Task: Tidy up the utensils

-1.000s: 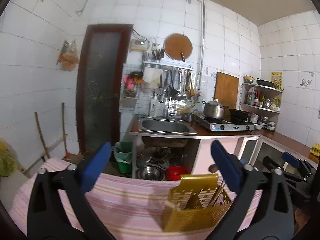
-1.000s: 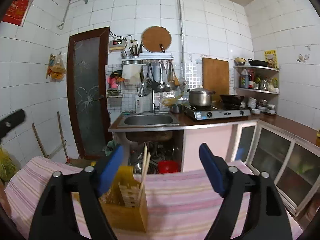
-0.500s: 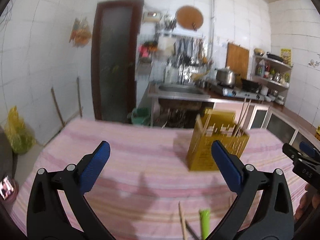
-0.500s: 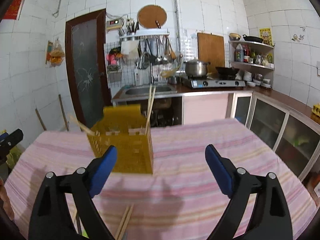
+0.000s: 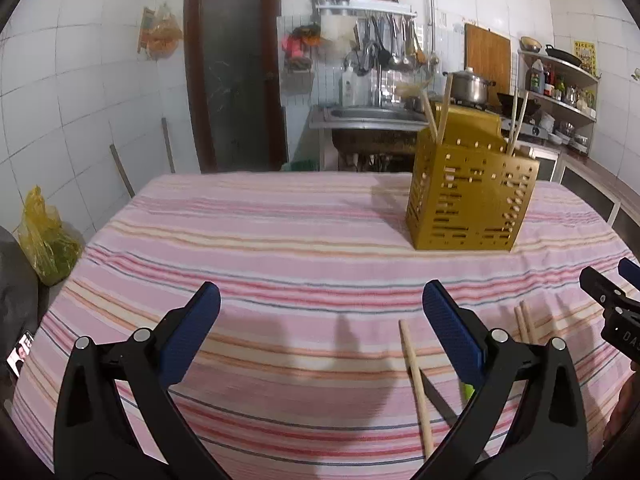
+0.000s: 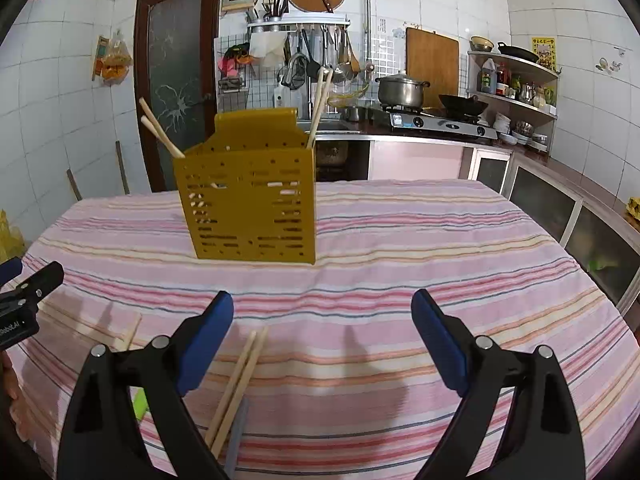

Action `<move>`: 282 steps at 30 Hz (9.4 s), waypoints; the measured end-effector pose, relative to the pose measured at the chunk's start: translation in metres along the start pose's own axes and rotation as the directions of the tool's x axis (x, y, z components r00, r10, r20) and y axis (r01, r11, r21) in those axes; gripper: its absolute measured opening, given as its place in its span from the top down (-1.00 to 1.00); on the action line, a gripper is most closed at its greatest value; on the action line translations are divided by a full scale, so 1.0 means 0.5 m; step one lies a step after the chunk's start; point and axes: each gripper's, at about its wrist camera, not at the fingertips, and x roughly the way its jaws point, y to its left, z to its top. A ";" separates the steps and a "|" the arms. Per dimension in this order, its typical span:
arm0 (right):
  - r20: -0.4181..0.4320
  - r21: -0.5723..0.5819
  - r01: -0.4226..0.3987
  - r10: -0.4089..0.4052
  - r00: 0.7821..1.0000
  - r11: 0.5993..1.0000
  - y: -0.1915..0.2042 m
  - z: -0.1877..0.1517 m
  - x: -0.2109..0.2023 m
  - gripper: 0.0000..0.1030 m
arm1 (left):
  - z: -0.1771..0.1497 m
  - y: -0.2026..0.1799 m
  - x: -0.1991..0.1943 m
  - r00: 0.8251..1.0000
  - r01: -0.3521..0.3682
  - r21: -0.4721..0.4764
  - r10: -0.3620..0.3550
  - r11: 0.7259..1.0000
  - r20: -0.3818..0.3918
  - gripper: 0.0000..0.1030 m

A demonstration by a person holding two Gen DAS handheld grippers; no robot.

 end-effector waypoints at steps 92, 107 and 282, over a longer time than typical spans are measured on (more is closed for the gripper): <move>-0.309 0.074 -0.096 0.114 0.944 0.993 0.080 -0.025 0.156 0.81 | -0.034 -0.109 0.162 0.928 0.048 0.025 -0.035 0.999 -0.370 0.87; -0.150 0.111 -0.103 0.119 0.982 0.988 0.050 0.011 0.101 0.90 | 0.002 -0.081 0.091 0.975 0.047 -0.020 -0.051 0.999 -0.215 0.92; -0.370 -0.039 -0.091 0.070 0.927 0.995 -0.002 -0.052 0.112 0.86 | -0.085 -0.134 0.102 0.920 -0.033 -0.003 0.030 0.999 -0.390 -0.40</move>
